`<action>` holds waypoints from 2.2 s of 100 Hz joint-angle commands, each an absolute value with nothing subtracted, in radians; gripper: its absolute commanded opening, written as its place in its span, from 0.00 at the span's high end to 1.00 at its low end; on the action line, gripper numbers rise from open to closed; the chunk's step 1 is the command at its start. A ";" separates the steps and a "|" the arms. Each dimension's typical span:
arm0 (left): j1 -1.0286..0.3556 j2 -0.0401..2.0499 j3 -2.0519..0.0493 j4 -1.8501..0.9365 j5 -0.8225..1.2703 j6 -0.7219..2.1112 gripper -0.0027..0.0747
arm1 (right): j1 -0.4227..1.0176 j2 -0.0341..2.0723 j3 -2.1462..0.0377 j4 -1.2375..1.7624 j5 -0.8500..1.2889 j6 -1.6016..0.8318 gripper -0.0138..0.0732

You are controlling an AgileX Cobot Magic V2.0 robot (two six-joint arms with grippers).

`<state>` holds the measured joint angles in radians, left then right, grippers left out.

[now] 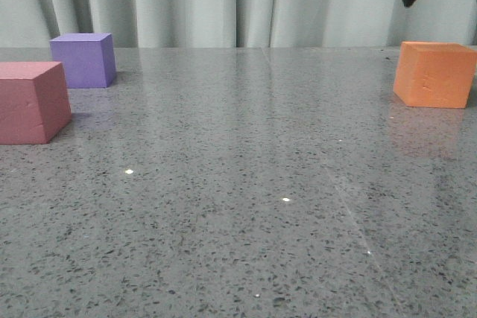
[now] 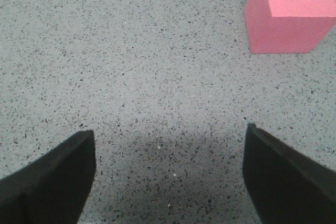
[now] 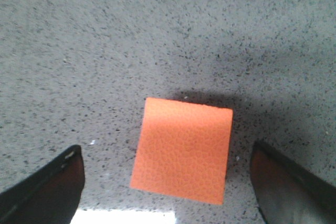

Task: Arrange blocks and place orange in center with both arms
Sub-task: 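Lower the right gripper onto the orange cube and close it, then lift the orange cube and carry it toward the table's middle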

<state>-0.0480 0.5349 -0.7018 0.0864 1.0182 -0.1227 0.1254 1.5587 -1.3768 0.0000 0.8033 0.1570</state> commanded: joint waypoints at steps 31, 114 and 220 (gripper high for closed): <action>-0.048 0.548 -0.737 0.087 0.955 -0.121 0.26 | 0.126 1.626 -1.415 -0.037 0.764 0.147 0.11; -0.048 0.548 -0.737 0.087 0.955 -0.121 0.26 | 0.133 1.701 -1.446 0.041 0.839 0.148 0.49; -0.048 0.548 -0.737 0.087 0.955 -0.121 0.26 | 0.608 1.865 -1.779 -0.062 0.928 0.553 0.49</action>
<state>-0.0480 0.5349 -0.7018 0.0864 1.0182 -0.1227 0.5926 1.8824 -1.6966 0.0000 0.9191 0.5141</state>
